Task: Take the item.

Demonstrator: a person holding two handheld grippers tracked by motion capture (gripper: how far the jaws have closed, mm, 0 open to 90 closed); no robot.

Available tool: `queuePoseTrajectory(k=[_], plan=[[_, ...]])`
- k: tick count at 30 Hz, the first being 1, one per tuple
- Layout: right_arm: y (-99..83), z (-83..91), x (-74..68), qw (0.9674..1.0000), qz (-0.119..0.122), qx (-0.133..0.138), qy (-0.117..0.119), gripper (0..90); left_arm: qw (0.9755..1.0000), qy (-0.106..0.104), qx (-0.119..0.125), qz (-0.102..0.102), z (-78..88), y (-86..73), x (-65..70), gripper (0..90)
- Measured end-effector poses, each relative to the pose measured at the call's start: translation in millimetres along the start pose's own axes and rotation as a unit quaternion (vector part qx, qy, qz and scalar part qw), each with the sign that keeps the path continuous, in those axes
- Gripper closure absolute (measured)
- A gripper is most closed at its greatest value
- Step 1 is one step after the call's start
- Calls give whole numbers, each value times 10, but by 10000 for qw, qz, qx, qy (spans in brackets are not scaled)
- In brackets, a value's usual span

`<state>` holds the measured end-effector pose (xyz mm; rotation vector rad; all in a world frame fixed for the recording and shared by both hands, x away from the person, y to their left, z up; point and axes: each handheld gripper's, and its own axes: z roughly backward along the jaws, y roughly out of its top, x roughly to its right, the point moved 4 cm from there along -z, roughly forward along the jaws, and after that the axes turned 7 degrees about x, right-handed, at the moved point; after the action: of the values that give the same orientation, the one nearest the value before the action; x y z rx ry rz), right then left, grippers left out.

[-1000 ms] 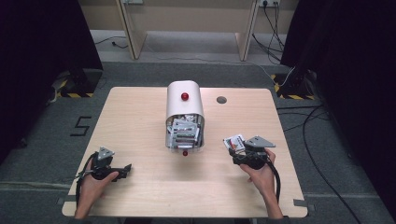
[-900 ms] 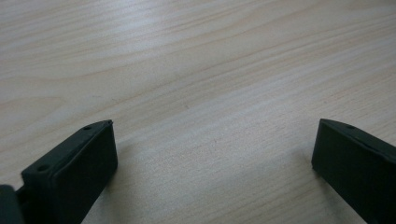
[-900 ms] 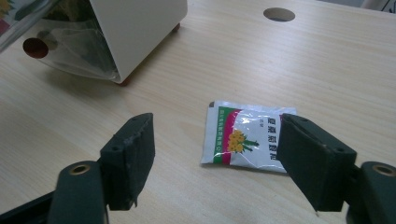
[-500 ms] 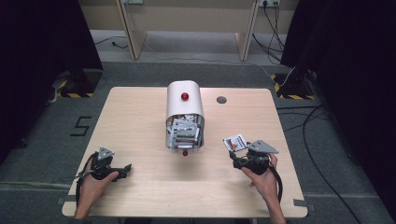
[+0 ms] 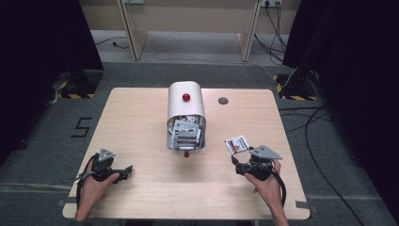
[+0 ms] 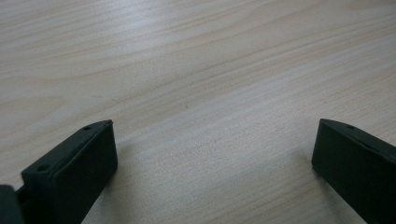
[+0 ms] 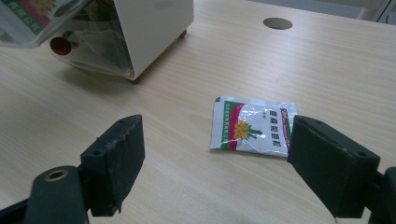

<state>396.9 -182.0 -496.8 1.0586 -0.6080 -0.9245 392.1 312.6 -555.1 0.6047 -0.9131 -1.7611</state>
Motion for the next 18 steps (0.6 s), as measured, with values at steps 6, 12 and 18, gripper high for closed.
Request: queuePoseTrajectory(k=[6, 12, 18], plan=[[-68, 9, -17, 9999, 83, -97, 28, 197, 10000, -1, 0, -1, 0, 0, 0, 0], [-104, 29, -34, 9999, 109, -118, 57, 199, 10000, 0, 0, 0, 0, 0, 0, 0], [-143, 51, -61, 9997, 168, -154, 76, 201, 10000, 0, 0, 0, 0, 0, 0, 0]])
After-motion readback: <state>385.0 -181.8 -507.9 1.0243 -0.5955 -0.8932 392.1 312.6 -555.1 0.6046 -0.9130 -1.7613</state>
